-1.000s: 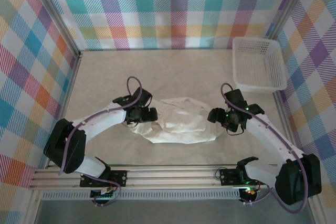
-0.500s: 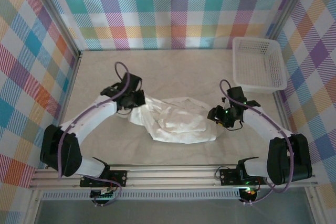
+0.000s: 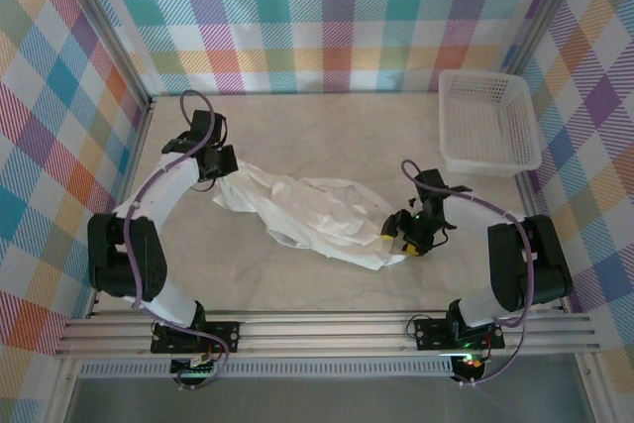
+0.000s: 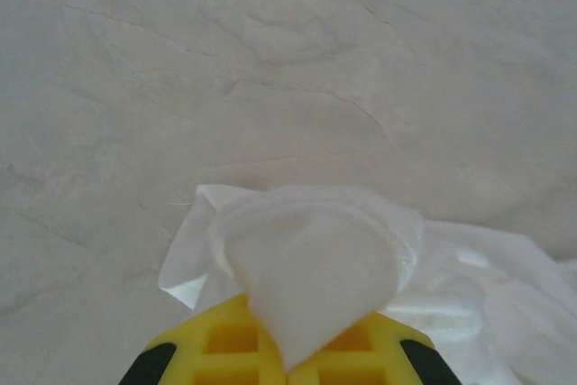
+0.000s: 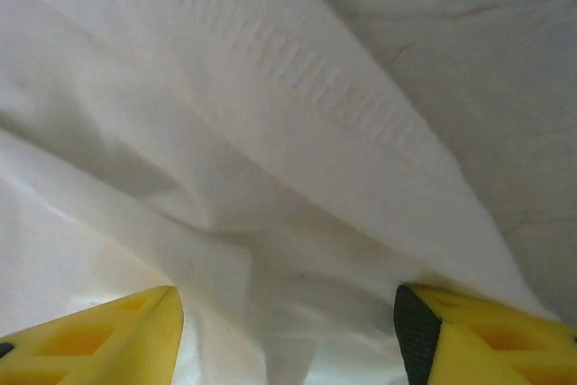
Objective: Fold the inside-out t-shirt
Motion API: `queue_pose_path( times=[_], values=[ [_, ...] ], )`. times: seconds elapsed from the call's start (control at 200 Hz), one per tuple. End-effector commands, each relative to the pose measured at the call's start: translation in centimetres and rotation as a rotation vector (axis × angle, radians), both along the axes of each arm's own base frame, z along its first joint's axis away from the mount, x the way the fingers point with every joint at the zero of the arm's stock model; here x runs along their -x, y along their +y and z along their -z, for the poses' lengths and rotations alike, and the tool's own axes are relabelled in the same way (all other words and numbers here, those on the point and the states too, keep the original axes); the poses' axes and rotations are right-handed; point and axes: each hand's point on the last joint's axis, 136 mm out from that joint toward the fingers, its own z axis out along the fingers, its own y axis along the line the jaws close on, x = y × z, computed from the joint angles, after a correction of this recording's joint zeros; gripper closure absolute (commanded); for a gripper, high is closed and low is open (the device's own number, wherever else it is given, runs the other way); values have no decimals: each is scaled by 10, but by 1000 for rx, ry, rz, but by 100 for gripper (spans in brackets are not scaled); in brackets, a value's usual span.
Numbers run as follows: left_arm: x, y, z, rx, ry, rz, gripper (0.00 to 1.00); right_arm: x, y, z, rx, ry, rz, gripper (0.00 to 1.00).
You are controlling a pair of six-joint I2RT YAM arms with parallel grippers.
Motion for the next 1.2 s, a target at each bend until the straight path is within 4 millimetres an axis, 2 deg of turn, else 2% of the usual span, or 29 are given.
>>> queue_pose_path(
  times=[0.0, 0.075, 0.125, 0.17, 0.21, 0.265, 0.325, 0.39, 0.505, 0.59, 0.69, 0.82, 0.95, 0.99, 1.125, 1.195],
  values=[
    [-36, 25, -5, -22, -75, -23, 100, 26, 17, 5, -43, 61, -49, 38],
    [-48, 42, 4, -17, -85, -54, 100, 31, 32, -4, -108, 29, -95, 41],
    [-54, 45, 7, 7, -97, -59, 100, 30, 40, -13, -142, -9, -118, 42],
    [-58, 46, 6, 26, -112, -60, 92, 26, 41, -23, -151, -57, -127, 42],
    [-57, 44, 2, 40, -122, -56, 80, 21, 38, -31, -133, -115, -128, 42],
    [-55, 38, -9, 85, -148, -50, 59, 11, 26, -45, -65, -223, -113, 39],
    [-48, 25, -22, 164, -177, -38, 47, 4, 17, -58, -25, -335, -102, 42],
    [-36, 11, -35, 234, -204, -24, 41, 4, 22, -73, -32, -451, -153, 47],
    [-11, -11, -46, 267, -213, 13, 38, 23, 53, -90, -23, -556, -354, 51],
    [3, -31, -45, 295, -203, 57, 36, 38, 73, -84, -3, -508, -470, 55],
    [14, -50, -42, 302, -188, 107, 34, 50, 89, -62, 63, -385, -592, 56],
    [22, -68, -40, 292, -185, 154, 33, 38, 87, -41, 260, -382, -692, 56],
    [26, -73, -36, 289, -175, 160, 32, 30, 87, -26, 326, -355, -725, 56],
    [28, -73, -34, 284, -170, 160, 32, 32, 86, -21, 335, -334, -727, 54],
    [30, -73, -29, 279, -156, 161, 31, 36, 78, -17, 357, -286, -645, 37],
    [31, -76, -27, 285, -153, 163, 31, 39, 86, -20, 285, -306, -616, 33]
  ],
)
